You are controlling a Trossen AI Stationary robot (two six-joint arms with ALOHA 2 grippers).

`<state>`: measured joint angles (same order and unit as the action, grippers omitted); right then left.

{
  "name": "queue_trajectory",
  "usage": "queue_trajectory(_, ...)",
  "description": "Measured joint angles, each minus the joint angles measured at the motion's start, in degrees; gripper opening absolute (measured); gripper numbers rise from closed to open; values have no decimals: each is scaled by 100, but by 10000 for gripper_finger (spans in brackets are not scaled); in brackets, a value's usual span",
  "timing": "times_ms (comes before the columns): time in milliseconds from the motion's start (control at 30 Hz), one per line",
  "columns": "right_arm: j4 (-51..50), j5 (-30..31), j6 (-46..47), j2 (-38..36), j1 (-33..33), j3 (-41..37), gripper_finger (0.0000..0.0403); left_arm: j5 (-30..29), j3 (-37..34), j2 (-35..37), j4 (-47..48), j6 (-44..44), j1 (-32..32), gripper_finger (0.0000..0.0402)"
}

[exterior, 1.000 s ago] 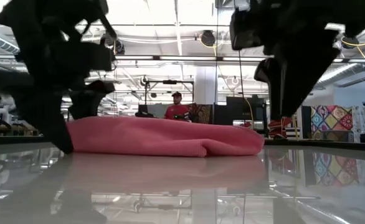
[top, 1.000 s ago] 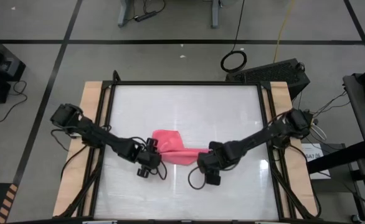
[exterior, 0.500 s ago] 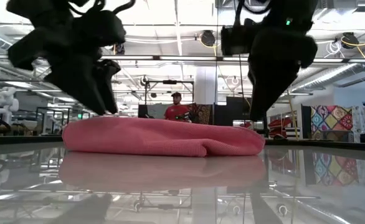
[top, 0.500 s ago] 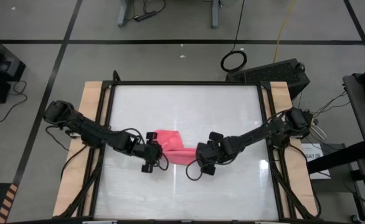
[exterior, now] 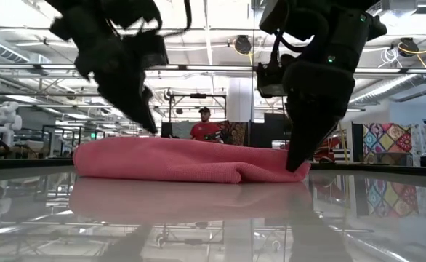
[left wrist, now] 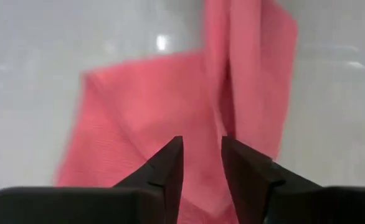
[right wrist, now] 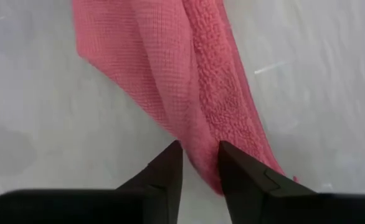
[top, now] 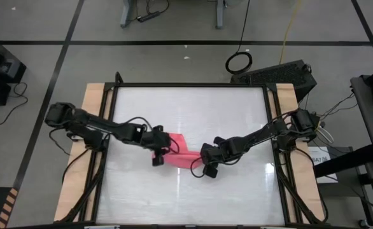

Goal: Roll towel
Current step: Roll the pink microfiber cloth

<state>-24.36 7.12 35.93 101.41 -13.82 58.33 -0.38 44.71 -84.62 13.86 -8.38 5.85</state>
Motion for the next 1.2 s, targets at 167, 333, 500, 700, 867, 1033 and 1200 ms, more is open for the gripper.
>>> queue_trajectory(167,30,2,-45,0,26,0,85,620,14,-539,-305,91,-186,109)
queue_trajectory(333,85,3,-38,0,26,0,84,609,145,-849,-460,132,-234,109)
queue_trajectory(500,109,2,-43,0,22,2,84,462,268,-1023,-459,133,-362,108)
queue_trajectory(700,104,2,-109,0,23,2,77,731,286,-1030,-437,174,-583,72)
queue_trajectory(867,105,-18,-108,0,24,2,41,1326,286,-1088,-402,464,-701,8)
queue_trajectory(1033,103,-113,-70,0,22,2,14,1377,284,-1281,-288,577,-663,39)
queue_trajectory(1200,103,-87,110,0,24,2,12,1290,284,-1320,-386,551,-608,128)
